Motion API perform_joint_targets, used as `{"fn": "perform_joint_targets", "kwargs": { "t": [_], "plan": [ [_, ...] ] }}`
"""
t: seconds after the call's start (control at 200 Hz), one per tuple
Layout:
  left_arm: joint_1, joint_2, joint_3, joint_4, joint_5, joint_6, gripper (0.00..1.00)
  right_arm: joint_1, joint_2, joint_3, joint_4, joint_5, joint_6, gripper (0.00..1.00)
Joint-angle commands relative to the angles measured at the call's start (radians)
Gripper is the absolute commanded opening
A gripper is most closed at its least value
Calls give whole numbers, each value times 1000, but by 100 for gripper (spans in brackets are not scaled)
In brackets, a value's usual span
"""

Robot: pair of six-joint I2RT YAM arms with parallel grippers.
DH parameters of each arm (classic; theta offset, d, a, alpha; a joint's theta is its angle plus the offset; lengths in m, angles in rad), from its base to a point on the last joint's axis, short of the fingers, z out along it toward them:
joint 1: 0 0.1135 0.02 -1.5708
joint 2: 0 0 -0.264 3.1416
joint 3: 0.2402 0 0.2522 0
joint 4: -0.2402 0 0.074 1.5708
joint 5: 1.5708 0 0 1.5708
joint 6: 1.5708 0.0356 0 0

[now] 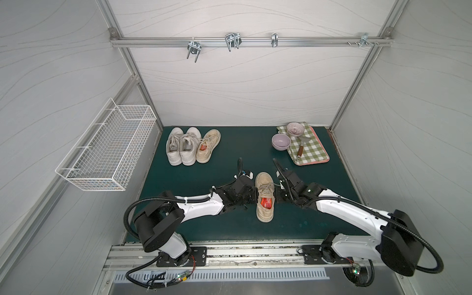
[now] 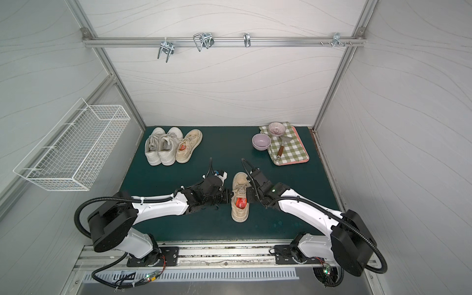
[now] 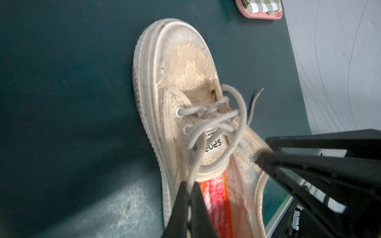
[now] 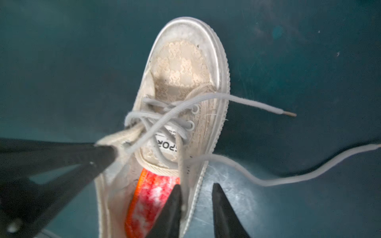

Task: Remove the insole from the shoe
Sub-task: Adjust the shoe at the center of the board.

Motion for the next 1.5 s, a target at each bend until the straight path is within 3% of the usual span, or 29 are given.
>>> {"fn": "perform_joint_targets", "kwargs": {
  "t": [0.0, 0.235, 0.575, 0.88, 1.04, 1.21, 1.49],
  "plan": [
    [-10, 0, 20, 12, 2, -19, 0, 48, 6, 6, -26, 30, -30, 49],
    [-15, -16, 6, 16, -6, -19, 1, 132, 84, 32, -52, 73, -1, 71],
    [-15, -33, -11, 17, -15, -14, 2, 135, 261, 115, -155, 287, 99, 81],
    [-15, -21, -3, 15, -5, -6, 5, 123, 190, 28, 18, 390, 147, 80],
    [-15, 1, 26, -5, 2, 12, 15, 115, 160, 23, 79, 367, 115, 79],
    [-17, 30, 67, -40, 12, 38, 38, 94, 126, 26, 120, 346, 86, 74],
    [-21, 66, 130, -82, 23, 80, 60, 48, 139, 45, 135, 292, 77, 69]
  ]
}}
